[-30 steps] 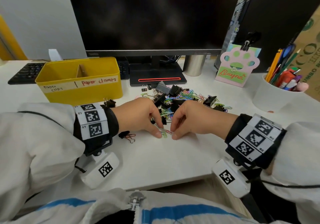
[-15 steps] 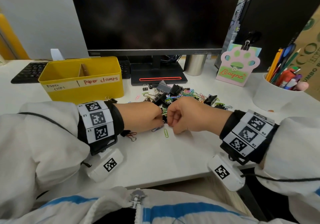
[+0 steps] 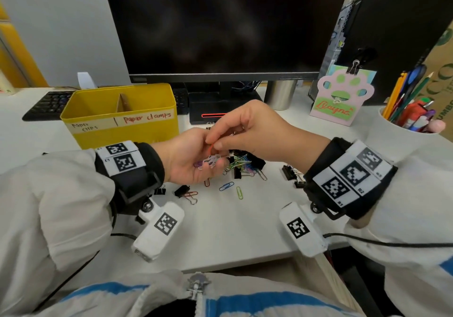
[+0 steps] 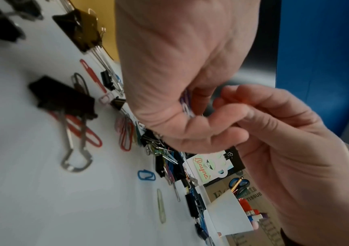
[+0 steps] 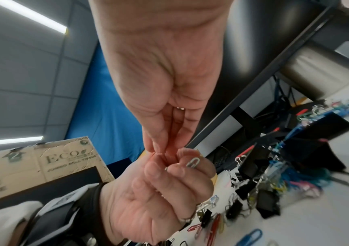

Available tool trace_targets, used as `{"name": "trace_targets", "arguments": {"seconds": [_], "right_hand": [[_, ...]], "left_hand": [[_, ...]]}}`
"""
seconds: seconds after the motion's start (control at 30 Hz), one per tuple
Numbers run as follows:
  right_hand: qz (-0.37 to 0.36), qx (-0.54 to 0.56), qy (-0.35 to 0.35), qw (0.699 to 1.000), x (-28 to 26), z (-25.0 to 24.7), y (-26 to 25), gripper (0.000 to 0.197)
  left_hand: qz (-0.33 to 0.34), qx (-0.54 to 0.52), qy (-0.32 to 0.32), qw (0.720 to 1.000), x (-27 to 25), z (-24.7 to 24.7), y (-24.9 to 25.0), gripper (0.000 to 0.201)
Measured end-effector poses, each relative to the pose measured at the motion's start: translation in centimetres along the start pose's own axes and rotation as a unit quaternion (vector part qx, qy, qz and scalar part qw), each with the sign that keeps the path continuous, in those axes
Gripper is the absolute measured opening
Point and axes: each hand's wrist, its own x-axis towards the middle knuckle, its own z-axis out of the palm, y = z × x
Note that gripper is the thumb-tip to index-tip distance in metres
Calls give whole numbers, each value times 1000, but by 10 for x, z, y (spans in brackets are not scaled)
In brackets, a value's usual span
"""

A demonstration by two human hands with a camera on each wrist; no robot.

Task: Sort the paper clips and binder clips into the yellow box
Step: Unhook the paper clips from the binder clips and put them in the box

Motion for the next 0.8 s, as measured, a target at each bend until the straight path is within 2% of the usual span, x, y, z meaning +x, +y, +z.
{"name": "trace_targets", "arguments": {"seconds": [0.2,0.3,0.37,0.4,0.47,0.53,0.6,0.67,0.7,0.73,0.8], "right_hand": [[6,27,31,999,-6,2,12,14],[4,-16,22,1000,-5,8,11,15],[16,-58,32,998,-2,8,10,17],[35,-81,14,996,-2,7,10,19],[92,-135,-78,983,-4,5,11,26],[123,-181,-161,962,-8,7,15,39],[117,-200,-197,952,-10,9,20,47],[108,-189,-202,955,-10,11,25,45],[106,-182,-199,957,-10,12,28,42],[105,-173,-195,960,-10,13,30,37],[104,-154,-190,964,-10,16,33,29]], "left_hand": [[-7,3,38,999,2,-4,-2,33],[-4,8,47,999,1,-6,-1,23],[26,30,74,997,0,-6,1,19],[51,56,93,993,-1,-8,3,18],[103,130,138,976,-3,-14,8,23],[126,184,167,960,-3,-23,13,28],[112,195,164,960,-5,-31,16,39],[101,240,160,952,-5,-34,17,47],[110,303,172,931,-4,-35,16,49],[128,383,192,894,-3,-35,15,51],[182,523,225,802,-1,-38,13,47]]}}
